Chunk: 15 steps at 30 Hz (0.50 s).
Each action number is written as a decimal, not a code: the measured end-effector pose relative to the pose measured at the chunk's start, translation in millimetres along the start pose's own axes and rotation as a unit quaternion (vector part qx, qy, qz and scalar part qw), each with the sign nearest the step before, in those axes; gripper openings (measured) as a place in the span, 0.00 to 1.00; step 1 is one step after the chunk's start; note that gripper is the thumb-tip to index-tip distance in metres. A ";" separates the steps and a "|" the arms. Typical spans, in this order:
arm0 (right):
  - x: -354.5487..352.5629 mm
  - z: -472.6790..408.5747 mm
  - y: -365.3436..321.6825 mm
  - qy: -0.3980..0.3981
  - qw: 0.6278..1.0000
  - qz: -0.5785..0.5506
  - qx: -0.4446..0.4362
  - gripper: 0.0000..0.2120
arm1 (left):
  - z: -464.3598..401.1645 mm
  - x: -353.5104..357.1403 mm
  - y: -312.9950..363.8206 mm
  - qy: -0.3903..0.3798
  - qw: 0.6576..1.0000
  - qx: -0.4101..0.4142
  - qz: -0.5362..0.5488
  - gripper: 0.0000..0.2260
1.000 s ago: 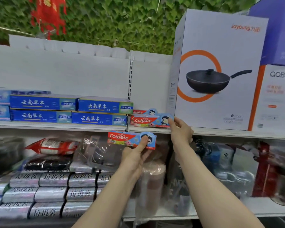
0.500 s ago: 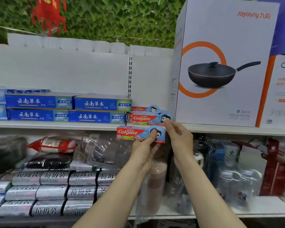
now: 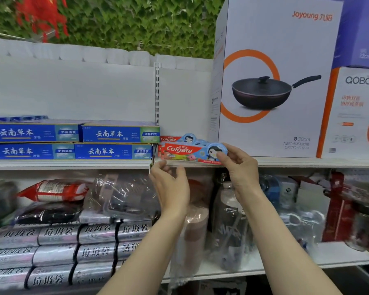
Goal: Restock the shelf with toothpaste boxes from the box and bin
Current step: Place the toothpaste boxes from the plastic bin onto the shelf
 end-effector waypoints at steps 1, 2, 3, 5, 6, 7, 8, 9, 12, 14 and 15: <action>0.8 -3.5 3.4 0.000 1.000 0.014 -0.005 0.12 | -1.4 -4.1 3.7 0.015 0.998 0.050 -0.039 0.14; 1.9 -6.4 7.5 0.000 1.000 0.028 -0.010 0.12 | -2.8 -4.8 5.8 0.019 0.992 0.096 -0.080 0.14; 3.5 -8.7 10.9 0.003 0.999 0.045 -0.016 0.12 | -4.3 -3.5 7.1 0.018 0.983 0.136 -0.125 0.15; 7.9 -13.8 16.6 0.006 0.996 0.086 -0.034 0.12 | -8.9 1.6 7.5 0.015 0.960 0.190 -0.204 0.16; 10.0 -16.7 18.1 0.012 0.992 0.118 -0.044 0.12 | -11.4 4.3 7.1 0.012 0.949 0.207 -0.236 0.18; 12.8 -18.4 18.1 0.018 0.987 0.153 -0.052 0.14 | -14.5 7.0 6.1 0.008 0.940 0.219 -0.261 0.20; 14.6 -19.6 19.0 0.027 0.982 0.180 -0.058 0.18 | -17.1 9.0 5.0 0.005 0.932 0.228 -0.280 0.23; 16.2 -18.2 19.4 0.040 0.978 0.193 -0.067 0.22 | -19.1 10.0 3.8 0.004 0.927 0.234 -0.293 0.25; 17.5 -2.8 18.9 0.093 0.964 0.209 -0.140 0.20 | -21.5 10.4 1.2 0.019 0.919 0.251 -0.304 0.29; 21.9 7.5 24.6 0.085 0.958 0.220 -0.162 0.20 | -21.7 10.8 1.4 0.030 0.919 0.250 -0.305 0.30; 25.1 9.1 29.1 0.073 0.957 0.231 -0.159 0.22 | -22.2 11.7 1.5 0.033 0.918 0.248 -0.309 0.30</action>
Point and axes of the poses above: each hand's wrist, its own z-axis away from the middle knuckle, its own x-axis out of the palm, y = z × x, the point moved 5 cm from there along -z, towards the middle knuckle, and after that the axes turned 8 degrees about -z, right-handed, at the moved point
